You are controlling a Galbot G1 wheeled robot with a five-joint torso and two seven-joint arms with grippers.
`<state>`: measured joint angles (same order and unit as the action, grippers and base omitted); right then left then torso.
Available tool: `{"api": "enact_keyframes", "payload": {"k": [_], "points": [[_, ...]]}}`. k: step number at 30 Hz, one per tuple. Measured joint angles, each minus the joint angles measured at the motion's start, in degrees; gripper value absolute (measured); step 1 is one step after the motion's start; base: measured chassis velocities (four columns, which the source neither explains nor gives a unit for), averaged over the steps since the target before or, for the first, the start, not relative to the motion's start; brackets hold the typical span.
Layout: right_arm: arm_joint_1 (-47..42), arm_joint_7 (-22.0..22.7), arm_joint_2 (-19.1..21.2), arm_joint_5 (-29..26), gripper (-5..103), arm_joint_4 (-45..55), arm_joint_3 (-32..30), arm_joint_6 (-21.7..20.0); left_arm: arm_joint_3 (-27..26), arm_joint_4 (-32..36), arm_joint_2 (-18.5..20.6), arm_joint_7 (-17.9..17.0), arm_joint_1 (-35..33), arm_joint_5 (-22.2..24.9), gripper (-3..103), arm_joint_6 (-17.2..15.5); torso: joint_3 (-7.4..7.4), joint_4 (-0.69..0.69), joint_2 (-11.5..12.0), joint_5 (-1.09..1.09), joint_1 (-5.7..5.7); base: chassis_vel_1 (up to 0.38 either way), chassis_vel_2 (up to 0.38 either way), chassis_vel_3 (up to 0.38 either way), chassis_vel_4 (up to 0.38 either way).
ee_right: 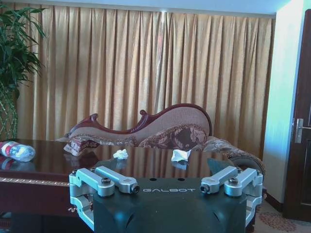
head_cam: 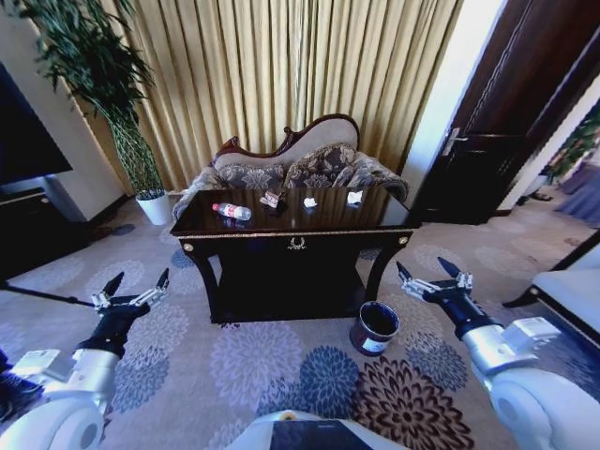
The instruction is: Move to the front of the table and place the trash on the table into the trash bin.
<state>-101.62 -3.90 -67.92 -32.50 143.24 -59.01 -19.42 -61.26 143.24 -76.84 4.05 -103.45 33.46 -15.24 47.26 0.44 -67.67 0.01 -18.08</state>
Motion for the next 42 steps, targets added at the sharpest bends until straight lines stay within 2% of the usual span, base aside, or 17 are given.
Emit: {"api": "enact_keyframes", "payload": {"k": [35,39,42], "points": [[-0.1,-0.2,-0.5,0.1,100,0.0,1.2,0.0,0.1,0.0,-0.6,0.2,-0.3,-0.1,100,0.0,0.00,-0.01,0.0,-0.01,0.00,-0.165,0.166,0.157,-0.165],[0.4,-0.2,-0.1,-3.7,100,0.0,1.5,-1.1,0.1,0.0,-0.7,0.2,-0.3,0.0,100,0.0,0.01,-0.01,0.0,-0.01,-0.03,-0.125,0.116,0.113,-0.132],[1.1,0.0,0.4,-4.4,100,0.0,1.6,-2.4,0.1,0.0,-0.7,0.2,-0.4,0.0,100,0.0,0.01,0.00,0.0,-0.01,-0.04,-0.086,0.066,0.045,-0.056]]}}
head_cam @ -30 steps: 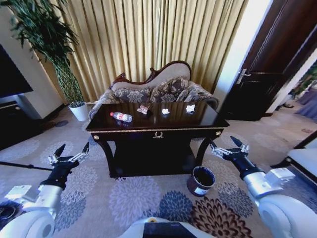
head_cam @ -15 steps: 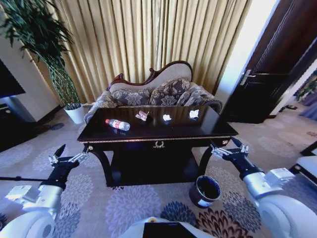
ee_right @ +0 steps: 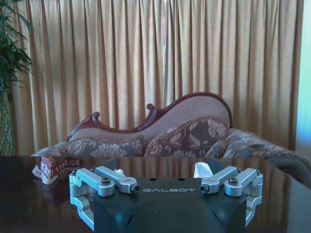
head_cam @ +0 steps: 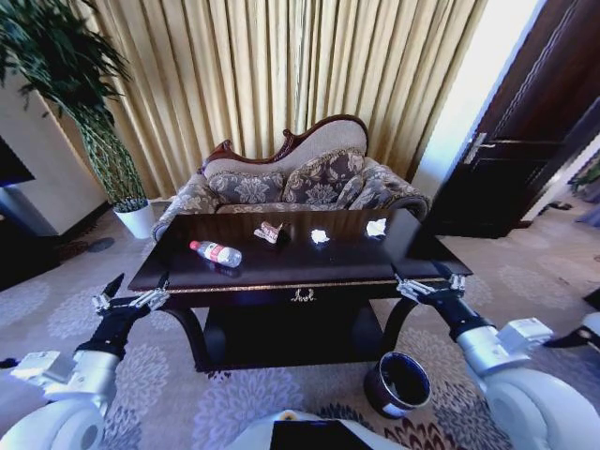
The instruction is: Move to the front of the table and place the trash on the table into the trash bin.
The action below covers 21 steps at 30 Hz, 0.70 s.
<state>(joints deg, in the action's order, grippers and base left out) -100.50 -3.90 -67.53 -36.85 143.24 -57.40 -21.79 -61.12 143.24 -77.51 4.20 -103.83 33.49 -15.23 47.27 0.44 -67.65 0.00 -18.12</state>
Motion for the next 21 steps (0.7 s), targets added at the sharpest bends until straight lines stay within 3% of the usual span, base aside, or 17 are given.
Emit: {"api": "enact_keyframes", "payload": {"k": [6,12,21], "points": [[5.1,5.9,4.2,-3.8,100,-2.2,1.0,-6.7,-0.3,0.0,0.2,-0.1,-0.6,1.1,100,-0.1,-0.03,-0.01,0.0,0.00,0.07,0.000,0.000,0.000,0.000],[9.8,8.3,8.0,-5.6,100,-8.5,2.6,-8.3,0.0,0.0,-0.4,-0.1,-0.3,1.1,100,-0.3,-0.02,-0.01,0.0,-0.02,0.06,0.000,0.000,0.000,0.000],[25.9,11.5,17.2,-10.1,100,-22.7,10.2,-10.0,0.2,0.0,-0.5,-1.3,0.5,1.1,100,-2.0,-0.01,-0.03,0.0,0.01,0.04,0.000,0.000,0.000,0.000]]}}
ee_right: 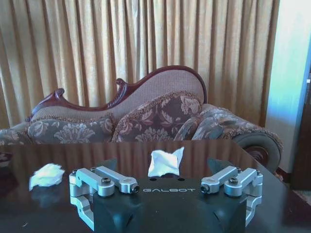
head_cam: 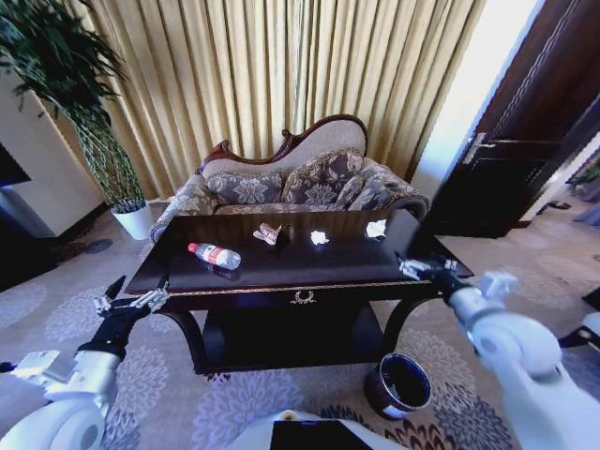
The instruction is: Move to the front of the table and place the trash on the table into the trash bin.
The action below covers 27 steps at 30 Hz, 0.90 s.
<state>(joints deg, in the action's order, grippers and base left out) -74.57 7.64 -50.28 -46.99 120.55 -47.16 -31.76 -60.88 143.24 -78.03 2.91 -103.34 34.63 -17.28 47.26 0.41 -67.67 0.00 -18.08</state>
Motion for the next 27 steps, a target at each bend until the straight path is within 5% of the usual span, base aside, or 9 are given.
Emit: {"api": "enact_keyframes", "payload": {"k": [4,15,27], "points": [[11.3,1.0,2.8,-0.8,100,-9.2,8.7,-0.3,0.1,0.0,0.2,-0.4,-0.3,-0.1,100,-0.4,0.01,0.03,0.0,0.00,-0.01,0.000,0.000,0.000,0.000],[32.8,2.9,2.6,-1.3,100,-27.4,26.2,-1.0,-0.3,0.0,0.0,-0.6,-0.9,-0.4,100,-0.6,0.01,0.01,0.0,0.00,-0.01,0.000,0.000,0.000,0.000],[42.0,2.7,0.8,0.9,100,-39.0,33.2,-0.8,0.5,0.0,-0.5,-0.5,-0.5,-1.2,100,-0.6,0.00,0.01,0.0,-0.01,-0.01,0.000,0.000,0.000,0.000]]}}
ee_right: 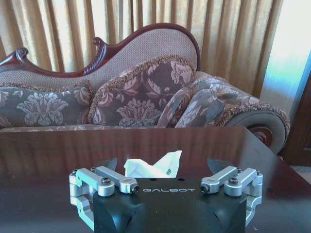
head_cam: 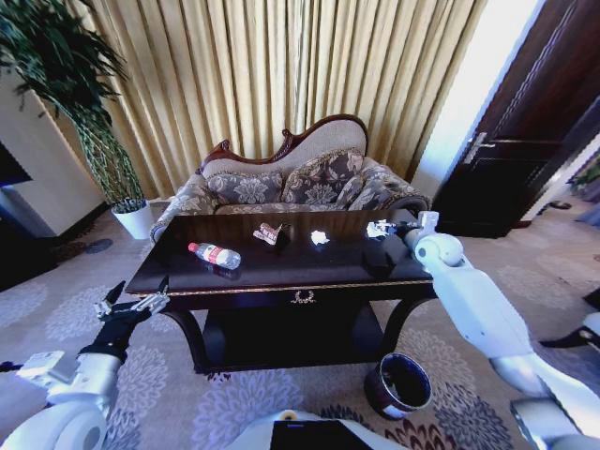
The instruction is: Move to the front of the table and place the trash on the table into the trash bin.
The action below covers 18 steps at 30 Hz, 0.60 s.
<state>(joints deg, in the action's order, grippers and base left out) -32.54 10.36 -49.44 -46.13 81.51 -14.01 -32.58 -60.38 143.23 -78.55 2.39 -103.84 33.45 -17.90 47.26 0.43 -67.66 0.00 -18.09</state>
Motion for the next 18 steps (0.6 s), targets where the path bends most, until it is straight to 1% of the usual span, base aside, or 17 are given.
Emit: {"api": "enact_keyframes", "payload": {"k": [5,12,18], "points": [[2.2,-0.1,-0.5,0.2,100,-3.1,2.2,0.0,-0.2,0.0,0.2,0.1,0.2,0.2,100,0.0,-0.01,0.00,0.0,0.00,0.00,0.000,0.000,0.000,0.000],[3.1,-0.1,-0.8,0.1,100,-3.8,3.3,-0.6,-0.2,0.0,0.0,0.1,0.5,0.5,100,0.0,-0.01,0.00,0.0,0.00,0.00,0.000,0.000,0.000,0.000],[5.6,-0.3,-2.0,0.1,100,-7.7,5.6,-0.7,-0.5,0.0,-0.1,0.1,0.6,1.0,100,0.0,-0.01,-0.01,0.0,0.01,0.00,0.000,0.000,0.000,0.000]]}}
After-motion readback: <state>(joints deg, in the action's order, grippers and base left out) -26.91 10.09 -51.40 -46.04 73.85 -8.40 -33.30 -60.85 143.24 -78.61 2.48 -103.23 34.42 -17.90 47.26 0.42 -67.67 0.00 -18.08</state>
